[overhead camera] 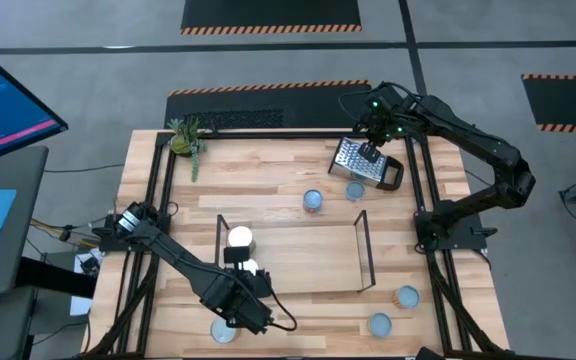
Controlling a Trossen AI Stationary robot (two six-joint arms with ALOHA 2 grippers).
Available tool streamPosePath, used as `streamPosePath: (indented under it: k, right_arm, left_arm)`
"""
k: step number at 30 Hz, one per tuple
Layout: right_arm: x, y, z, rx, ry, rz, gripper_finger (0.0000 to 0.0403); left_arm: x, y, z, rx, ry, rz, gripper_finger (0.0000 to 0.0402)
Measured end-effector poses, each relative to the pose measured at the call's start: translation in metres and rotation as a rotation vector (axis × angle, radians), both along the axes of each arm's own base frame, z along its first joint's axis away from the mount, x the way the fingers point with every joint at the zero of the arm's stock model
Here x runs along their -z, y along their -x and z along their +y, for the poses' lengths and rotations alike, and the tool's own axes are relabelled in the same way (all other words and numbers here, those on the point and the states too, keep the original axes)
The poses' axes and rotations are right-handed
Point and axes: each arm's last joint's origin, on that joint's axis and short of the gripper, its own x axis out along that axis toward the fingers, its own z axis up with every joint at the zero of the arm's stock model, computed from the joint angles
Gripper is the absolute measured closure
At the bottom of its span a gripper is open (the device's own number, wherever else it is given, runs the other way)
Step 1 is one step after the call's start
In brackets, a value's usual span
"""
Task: Pick and place cans onto a shelf
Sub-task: Put the canned tomatoes on the shelf
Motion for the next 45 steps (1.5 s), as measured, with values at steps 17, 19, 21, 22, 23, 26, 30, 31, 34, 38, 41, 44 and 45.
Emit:
streamPosePath:
  k: [17, 19, 21, 22, 23, 26, 30, 31, 34, 38, 41, 44, 45]
  right_arm:
    - [0.0, 0.0, 0.0, 0.0, -0.003, 0.003, 0.037]
    - [0.001, 0.001, 0.001, 0.0, -0.008, 0.01, 0.037]
    - [0.001, 0.001, 0.001, 0.0, -0.013, 0.016, 0.037]
    - [0.001, 0.002, 0.001, 0.0, -0.015, 0.02, 0.037]
    - [0.001, 0.002, 0.001, 0.0, -0.017, 0.022, 0.037]
    - [0.001, 0.002, 0.001, 0.0, -0.018, 0.023, 0.037]
    - [0.001, 0.002, 0.001, 0.0, -0.017, 0.022, 0.037]
    - [0.001, 0.002, 0.001, 0.0, -0.017, 0.022, 0.037]
    - [0.001, 0.002, 0.001, 0.004, -0.019, 0.021, 0.037]
    - [0.002, 0.003, 0.002, 0.009, -0.027, 0.026, 0.037]
    - [0.003, 0.005, 0.004, 0.007, -0.048, 0.054, 0.037]
    - [0.004, 0.008, 0.006, 0.002, -0.066, 0.083, 0.037]
    - [0.005, 0.008, 0.006, 0.001, -0.069, 0.087, 0.037]
  left_arm:
    - [0.0, 0.002, 0.001, -0.004, 0.007, 0.034, 0.0386]
    - [0.0, 0.003, 0.001, -0.005, 0.003, 0.038, 0.0371]
    - [0.0, 0.002, 0.002, -0.006, 0.003, 0.037, 0.0353]
    - [0.0, 0.002, 0.002, -0.006, 0.003, 0.038, 0.0344]
    - [0.0, 0.002, 0.002, -0.006, 0.003, 0.038, 0.0336]
    - [0.0, 0.003, 0.002, -0.009, 0.008, 0.044, 0.0314]
    - [-0.013, 0.004, 0.003, -0.02, 0.024, 0.028, 0.0299]
    - [-0.017, 0.003, 0.003, -0.019, 0.027, 0.008, 0.0298]
    - [-0.031, 0.001, 0.004, 0.017, -0.012, -0.074, 0.0297]
    - [-0.037, -0.001, 0.007, 0.059, -0.121, -0.146, 0.0296]
    - [-0.038, -0.002, 0.007, 0.07, -0.14, -0.159, 0.0296]
    - [-0.033, -0.013, 0.004, 0.071, -0.074, -0.217, 0.0296]
    - [-0.028, -0.018, 0.003, 0.09, -0.044, -0.231, 0.0296]
